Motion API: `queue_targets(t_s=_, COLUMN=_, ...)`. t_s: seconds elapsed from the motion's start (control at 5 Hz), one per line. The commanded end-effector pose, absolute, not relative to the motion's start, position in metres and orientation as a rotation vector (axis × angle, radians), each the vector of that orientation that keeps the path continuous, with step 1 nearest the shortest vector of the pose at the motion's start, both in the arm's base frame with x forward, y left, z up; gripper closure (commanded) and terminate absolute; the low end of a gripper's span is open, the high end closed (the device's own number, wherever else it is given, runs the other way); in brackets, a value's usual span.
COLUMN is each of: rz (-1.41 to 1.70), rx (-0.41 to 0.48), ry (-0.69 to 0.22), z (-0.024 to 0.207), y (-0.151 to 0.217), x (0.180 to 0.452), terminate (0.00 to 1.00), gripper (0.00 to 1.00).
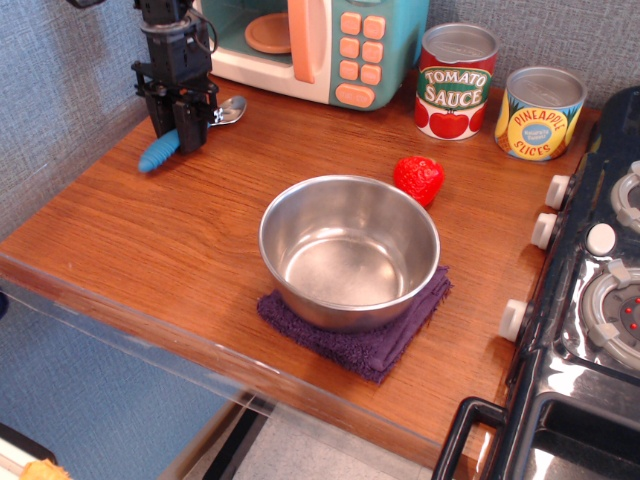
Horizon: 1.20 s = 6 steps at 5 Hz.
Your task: Move the spoon to the front of the oven.
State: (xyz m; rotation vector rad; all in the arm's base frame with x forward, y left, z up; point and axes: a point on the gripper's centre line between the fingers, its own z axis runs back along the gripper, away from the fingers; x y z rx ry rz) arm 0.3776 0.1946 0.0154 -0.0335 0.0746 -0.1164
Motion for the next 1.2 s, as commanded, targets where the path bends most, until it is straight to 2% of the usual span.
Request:
queue_targets(t_s=0.0, rz=-0.032, rx=0.029, ry=0.054, z=0.03, y=0.202, x=0.377, terminate=0.0, gripper=1.0)
queue_targets(t_s=0.2, rz=0.016, rx=0.057, ry=0.043, z=0.033, y=0.2, x=0.375, terminate=0.0, gripper=0.0)
queue_targets(t_s=0.4, rz=0.013, rx=0.069, ry=0.012, z=0.042, y=0.193, x=0.375, terminate=0.0, gripper=0.0)
queue_targets(t_s=0.6, rz=0.037, rx=0.114, ry=-0.061, z=0.07, y=0.182, x=0.372, terminate=0.0, gripper=0.0)
queue_targets(t_s=0.8, rz=0.078, rx=0.074, ry=-0.12, z=0.107, y=0.157, x=0.366, terminate=0.0, gripper=0.0)
queue_targets(t_s=1.0, rz=0.101, rx=0.05, ry=-0.134, z=0.118, y=0.138, x=0.359, terminate=0.0, gripper=0.0)
